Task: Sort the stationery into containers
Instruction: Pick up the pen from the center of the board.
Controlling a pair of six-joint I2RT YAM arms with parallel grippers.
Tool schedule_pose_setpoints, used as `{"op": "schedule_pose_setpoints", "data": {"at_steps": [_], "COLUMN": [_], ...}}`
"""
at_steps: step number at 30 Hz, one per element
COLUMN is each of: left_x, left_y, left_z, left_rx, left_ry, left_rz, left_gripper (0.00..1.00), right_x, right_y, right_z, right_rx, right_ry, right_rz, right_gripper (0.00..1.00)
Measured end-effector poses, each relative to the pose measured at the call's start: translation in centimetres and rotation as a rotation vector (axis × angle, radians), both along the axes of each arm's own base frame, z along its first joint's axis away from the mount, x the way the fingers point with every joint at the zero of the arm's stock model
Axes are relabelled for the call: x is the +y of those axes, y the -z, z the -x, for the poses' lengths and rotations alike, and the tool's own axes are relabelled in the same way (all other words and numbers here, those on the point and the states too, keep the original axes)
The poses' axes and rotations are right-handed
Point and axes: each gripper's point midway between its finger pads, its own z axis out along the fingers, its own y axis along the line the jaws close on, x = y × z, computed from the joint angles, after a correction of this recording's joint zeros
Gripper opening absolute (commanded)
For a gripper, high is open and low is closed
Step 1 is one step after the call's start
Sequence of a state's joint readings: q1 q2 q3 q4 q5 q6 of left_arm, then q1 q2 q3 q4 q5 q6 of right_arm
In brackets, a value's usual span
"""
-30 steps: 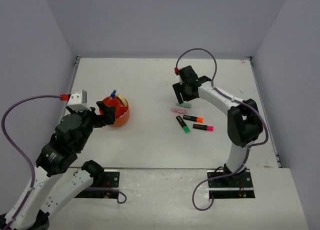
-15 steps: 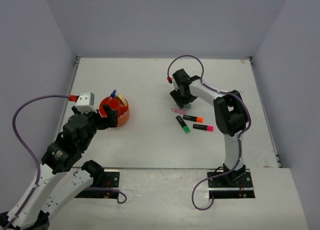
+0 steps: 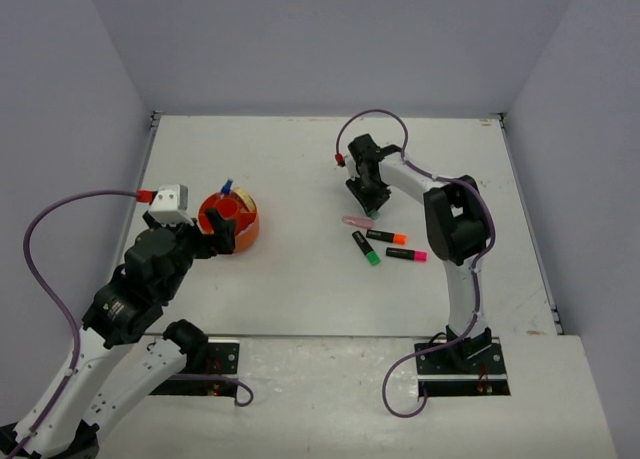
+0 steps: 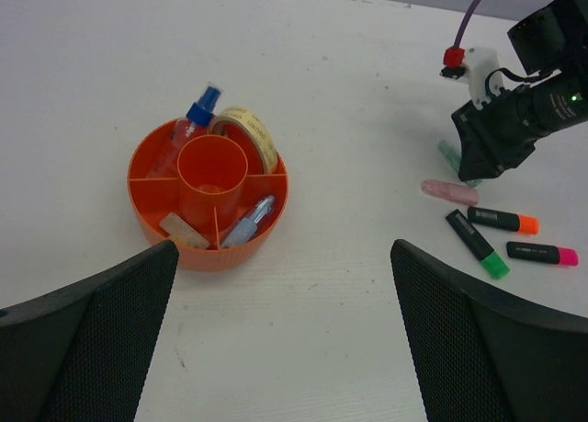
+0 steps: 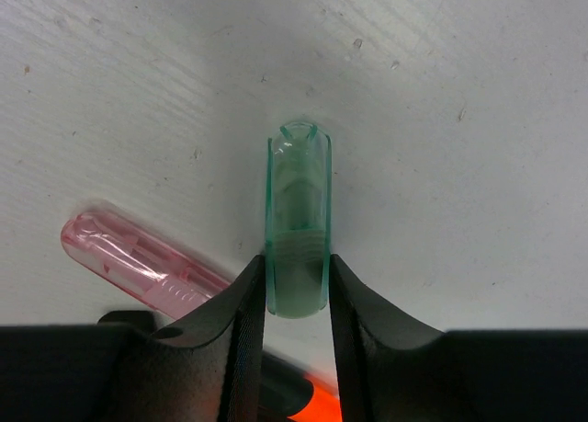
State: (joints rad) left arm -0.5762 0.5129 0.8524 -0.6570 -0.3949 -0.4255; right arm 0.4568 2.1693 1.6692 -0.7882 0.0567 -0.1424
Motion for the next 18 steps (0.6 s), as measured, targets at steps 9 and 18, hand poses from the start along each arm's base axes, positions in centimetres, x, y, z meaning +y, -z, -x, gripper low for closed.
{"op": "schedule_pose_setpoints", "data": {"at_steps": [9,18], "left_x": [-0.5,-6.2], "left_y": [0.1,-1.0], "left_z": [-0.1,-1.0], "left_rx": [0.009,-0.004], "left_ry": [0.023,0.187], "left_rz": [0.004,0.245], "left_gripper": [1.00,1.00], "right_x": [-1.0,2.0], "right_y": [-0.2,-10.1], "right_z": [-0.3,2.4], "right_rx": [-0.027,-0.234], "right_ry": [0.086,0.136], "right_rz": [0.048,-0.099], "right_gripper": [0.00,0.00]}}
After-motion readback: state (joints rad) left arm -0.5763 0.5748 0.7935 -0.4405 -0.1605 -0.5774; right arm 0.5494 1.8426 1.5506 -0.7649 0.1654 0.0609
